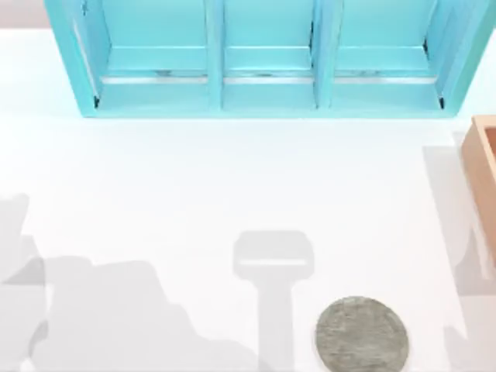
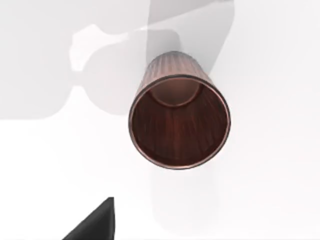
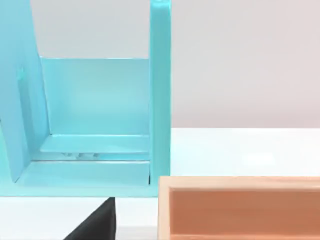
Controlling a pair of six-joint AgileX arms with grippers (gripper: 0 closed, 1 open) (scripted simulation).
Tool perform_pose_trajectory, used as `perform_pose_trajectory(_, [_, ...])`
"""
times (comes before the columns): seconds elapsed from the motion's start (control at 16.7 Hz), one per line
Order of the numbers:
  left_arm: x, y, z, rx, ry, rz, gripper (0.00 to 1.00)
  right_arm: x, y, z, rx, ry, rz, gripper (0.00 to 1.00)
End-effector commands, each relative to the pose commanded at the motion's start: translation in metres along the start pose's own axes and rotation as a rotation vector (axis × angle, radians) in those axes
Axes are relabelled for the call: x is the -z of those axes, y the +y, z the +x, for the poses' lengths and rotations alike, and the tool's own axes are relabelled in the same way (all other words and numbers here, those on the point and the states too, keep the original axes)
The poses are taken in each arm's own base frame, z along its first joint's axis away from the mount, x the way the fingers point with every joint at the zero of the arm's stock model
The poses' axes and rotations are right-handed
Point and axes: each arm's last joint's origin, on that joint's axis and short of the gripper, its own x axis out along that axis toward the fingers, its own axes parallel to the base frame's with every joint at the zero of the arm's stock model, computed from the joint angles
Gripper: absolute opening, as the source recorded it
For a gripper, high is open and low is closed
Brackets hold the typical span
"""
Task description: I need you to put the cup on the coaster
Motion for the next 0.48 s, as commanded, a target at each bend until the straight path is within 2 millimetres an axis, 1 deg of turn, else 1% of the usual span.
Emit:
perform_pose_trajectory(0.3, [-0.001, 0.000, 0.001, 0.000, 0.001, 0.003, 1.00, 0.000, 0.000, 0.000, 0.000, 0.000, 0.000, 1.00])
perform_pose_trajectory(0.36, [-0.001, 0.000, 0.005, 0.002, 0.000, 0.002, 1.00, 0.000, 0.000, 0.000, 0.000, 0.000, 0.000, 1.00])
perform_pose_trajectory(0.48, [0.000, 0.002, 0.020, 0.004, -0.002, 0.000, 1.00, 0.000, 0.000, 0.000, 0.000, 0.000, 0.000, 1.00])
